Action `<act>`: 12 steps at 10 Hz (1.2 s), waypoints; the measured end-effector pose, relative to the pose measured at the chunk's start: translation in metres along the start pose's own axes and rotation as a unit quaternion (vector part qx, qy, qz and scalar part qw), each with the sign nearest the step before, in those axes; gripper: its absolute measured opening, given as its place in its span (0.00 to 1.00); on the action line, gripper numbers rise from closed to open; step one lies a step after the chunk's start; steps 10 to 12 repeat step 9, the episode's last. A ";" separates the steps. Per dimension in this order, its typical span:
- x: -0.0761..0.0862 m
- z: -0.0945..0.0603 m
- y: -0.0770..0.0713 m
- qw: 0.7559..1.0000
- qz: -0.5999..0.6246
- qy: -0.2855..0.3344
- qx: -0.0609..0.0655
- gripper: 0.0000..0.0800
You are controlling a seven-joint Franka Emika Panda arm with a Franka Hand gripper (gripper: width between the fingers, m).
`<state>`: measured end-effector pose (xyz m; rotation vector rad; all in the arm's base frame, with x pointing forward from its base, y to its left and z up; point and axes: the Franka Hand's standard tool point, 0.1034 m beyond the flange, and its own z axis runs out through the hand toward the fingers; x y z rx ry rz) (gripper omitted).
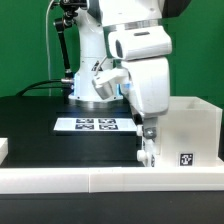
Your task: Assemble drawer
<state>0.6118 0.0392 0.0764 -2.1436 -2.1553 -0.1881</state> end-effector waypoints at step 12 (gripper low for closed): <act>-0.043 -0.010 0.006 1.000 0.002 -0.009 -0.013 0.81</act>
Offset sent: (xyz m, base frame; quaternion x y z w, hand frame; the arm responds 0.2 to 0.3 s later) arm 0.0062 -0.0373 -0.0079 0.0147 -0.0085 -0.0473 0.9987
